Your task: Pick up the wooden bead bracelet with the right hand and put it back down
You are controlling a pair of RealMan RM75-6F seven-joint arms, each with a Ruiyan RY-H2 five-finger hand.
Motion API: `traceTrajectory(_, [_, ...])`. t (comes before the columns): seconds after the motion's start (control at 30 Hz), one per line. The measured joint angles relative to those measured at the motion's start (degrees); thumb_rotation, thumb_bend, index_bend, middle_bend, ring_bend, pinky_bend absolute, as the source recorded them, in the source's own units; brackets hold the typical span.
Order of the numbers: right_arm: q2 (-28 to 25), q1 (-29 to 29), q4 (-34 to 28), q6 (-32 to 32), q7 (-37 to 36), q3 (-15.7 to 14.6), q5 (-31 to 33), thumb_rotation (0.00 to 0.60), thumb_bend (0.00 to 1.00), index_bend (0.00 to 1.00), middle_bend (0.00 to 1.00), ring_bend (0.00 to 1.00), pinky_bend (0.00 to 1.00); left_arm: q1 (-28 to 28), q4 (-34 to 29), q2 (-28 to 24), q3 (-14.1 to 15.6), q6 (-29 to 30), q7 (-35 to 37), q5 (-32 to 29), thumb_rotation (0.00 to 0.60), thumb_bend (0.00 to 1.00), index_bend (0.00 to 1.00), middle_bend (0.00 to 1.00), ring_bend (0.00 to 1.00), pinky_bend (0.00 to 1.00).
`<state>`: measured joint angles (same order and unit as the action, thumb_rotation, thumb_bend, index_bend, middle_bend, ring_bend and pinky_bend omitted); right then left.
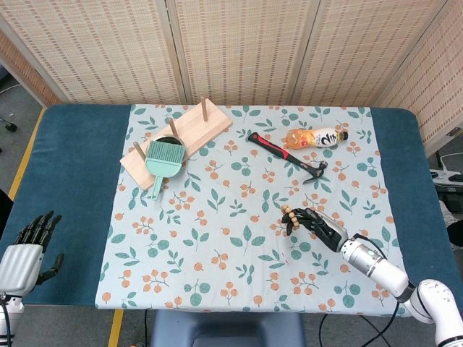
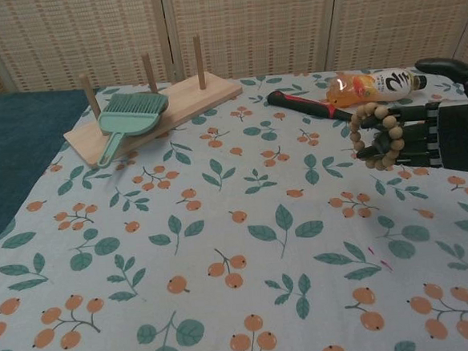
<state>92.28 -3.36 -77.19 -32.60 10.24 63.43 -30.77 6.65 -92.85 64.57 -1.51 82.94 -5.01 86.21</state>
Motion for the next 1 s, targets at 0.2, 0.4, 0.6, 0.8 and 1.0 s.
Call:
traceTrajectory(0.2, [0.1,1.4,-1.5,1.5,2.3,0.2,0.0,0.199,0.65,0.5,0.52,0.19,0.0,0.0,-0.2,-0.2,0.1,-0.1,0.2,0.0,0.6,0.46,0.0,0.0,0.0,0.16])
traceTrajectory(0.4, [2.4,3.4,-0.9,1.5,5.2,1.1,1.0,0.303,0.61,0.58,0.59,0.21,0.0,-0.2,-0.2,-0.4,0.1,0.2,0.9,0.1,0.6,0.46,0.0,0.0,0.0,0.16])
traceTrajectory(0.6, [5.4,5.8,1.6,0.5,9.5,3.1,1.9,0.341,0.58,0.61,0.61,0.22,0.0,-0.3,-0.1,-0.8,0.2,0.5,1.7,0.3,0.6,0.46,0.0,0.0,0.0,0.16])
traceTrajectory(0.8, [6.6,6.3,4.2,-0.8,10.8,4.4,2.8,0.353,0.46,0.63,0.63,0.24,0.0,-0.4,-0.1,-0.9,0.3,0.6,1.9,0.5,0.6,0.46,0.0,0.0,0.0,0.16])
traceTrajectory(1.0, [7.1,5.8,6.4,-1.2,10.6,5.1,3.6,0.373,0.39,0.63,0.63,0.24,0.0,-0.3,-0.1,-0.8,0.3,0.5,1.8,0.5,0.6,0.45,0.0,0.0,0.0,0.16])
